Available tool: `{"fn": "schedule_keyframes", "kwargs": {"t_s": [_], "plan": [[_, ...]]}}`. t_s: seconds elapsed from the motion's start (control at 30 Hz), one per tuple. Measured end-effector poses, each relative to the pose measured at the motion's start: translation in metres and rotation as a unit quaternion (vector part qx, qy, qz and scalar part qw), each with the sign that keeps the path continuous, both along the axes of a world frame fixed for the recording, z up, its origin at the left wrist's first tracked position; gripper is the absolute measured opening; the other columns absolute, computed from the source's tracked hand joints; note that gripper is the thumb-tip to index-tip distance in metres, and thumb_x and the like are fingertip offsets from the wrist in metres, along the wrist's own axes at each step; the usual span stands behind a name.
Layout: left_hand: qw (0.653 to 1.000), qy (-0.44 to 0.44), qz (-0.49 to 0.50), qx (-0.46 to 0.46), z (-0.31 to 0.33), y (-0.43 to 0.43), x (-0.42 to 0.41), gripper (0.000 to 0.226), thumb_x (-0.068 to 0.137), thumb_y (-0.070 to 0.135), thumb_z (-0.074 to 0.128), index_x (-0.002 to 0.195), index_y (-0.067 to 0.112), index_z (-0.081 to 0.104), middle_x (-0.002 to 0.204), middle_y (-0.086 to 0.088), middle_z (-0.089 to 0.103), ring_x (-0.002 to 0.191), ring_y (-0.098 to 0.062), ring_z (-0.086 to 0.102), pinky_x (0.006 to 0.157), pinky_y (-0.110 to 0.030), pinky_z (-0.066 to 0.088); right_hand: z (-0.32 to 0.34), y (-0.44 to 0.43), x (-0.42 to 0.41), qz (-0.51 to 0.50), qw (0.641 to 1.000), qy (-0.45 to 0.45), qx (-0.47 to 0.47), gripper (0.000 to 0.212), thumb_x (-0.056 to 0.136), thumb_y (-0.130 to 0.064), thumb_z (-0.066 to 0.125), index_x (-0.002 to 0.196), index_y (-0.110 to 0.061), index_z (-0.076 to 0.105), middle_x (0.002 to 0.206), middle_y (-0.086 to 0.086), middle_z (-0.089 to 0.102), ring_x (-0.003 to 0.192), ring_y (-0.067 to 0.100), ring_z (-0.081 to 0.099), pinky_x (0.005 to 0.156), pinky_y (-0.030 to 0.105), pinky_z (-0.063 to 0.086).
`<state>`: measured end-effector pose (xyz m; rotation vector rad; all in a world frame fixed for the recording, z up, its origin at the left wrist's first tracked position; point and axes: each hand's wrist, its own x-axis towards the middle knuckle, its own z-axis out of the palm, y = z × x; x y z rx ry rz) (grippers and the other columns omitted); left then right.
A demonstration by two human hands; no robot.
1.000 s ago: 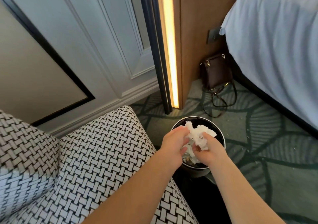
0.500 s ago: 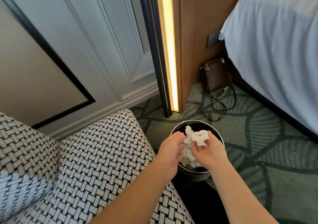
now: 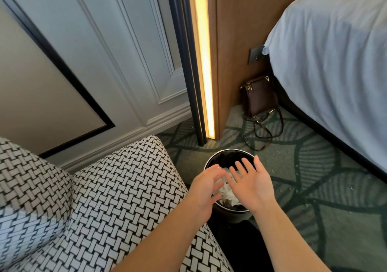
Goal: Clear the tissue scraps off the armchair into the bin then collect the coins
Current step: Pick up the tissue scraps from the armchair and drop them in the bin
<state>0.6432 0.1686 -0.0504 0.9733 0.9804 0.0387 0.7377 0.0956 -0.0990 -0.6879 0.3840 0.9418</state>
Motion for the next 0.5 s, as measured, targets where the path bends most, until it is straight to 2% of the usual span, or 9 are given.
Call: {"fn": "schedule_keyframes", "kwargs": {"t_s": [0.13,0.27,0.37,0.5], "plan": [[1.000,-0.014,-0.009,0.005,0.004,0.000,-0.010,0.042,0.094,0.027,0.051,0.135,0.020,0.045,0.129,0.001,0.055,0.118,-0.017,0.051,0.091,-0.031,0.040,0.002,-0.005,-0.011,0.025,0.999,-0.035,-0.002,0.055,0.100,-0.042,0.033,0.148,-0.017,0.028,0.151,0.008,0.034,0.139,0.025,0.032,0.115,0.041,0.024],[0.999,-0.040,-0.009,-0.004,0.009,-0.003,-0.033,0.045,0.095,0.031,0.048,0.138,0.019,0.041,0.124,0.003,0.059,0.117,-0.017,0.052,0.098,-0.034,0.038,0.012,-0.013,-0.032,0.064,0.992,-0.103,-0.041,0.048,0.099,-0.036,0.038,0.143,-0.016,0.038,0.141,0.007,0.049,0.126,0.023,0.048,0.110,0.040,0.033],[0.998,-0.064,0.004,-0.008,0.021,-0.007,-0.057,0.043,0.095,0.031,0.048,0.136,0.019,0.043,0.121,0.003,0.062,0.113,-0.015,0.055,0.099,-0.036,0.038,0.025,-0.018,-0.055,0.098,0.977,-0.168,-0.081,0.041,0.099,-0.032,0.043,0.137,-0.018,0.046,0.132,0.004,0.057,0.116,0.018,0.057,0.103,0.036,0.040],[0.996,-0.087,0.035,-0.002,0.044,-0.010,-0.096,0.036,0.095,0.029,0.049,0.130,0.020,0.050,0.116,0.002,0.065,0.109,-0.016,0.059,0.097,-0.035,0.042,0.050,-0.023,-0.092,0.149,0.948,-0.252,-0.122,0.033,0.093,-0.034,0.051,0.124,-0.023,0.058,0.121,0.000,0.064,0.111,0.016,0.061,0.100,0.036,0.044]]}}
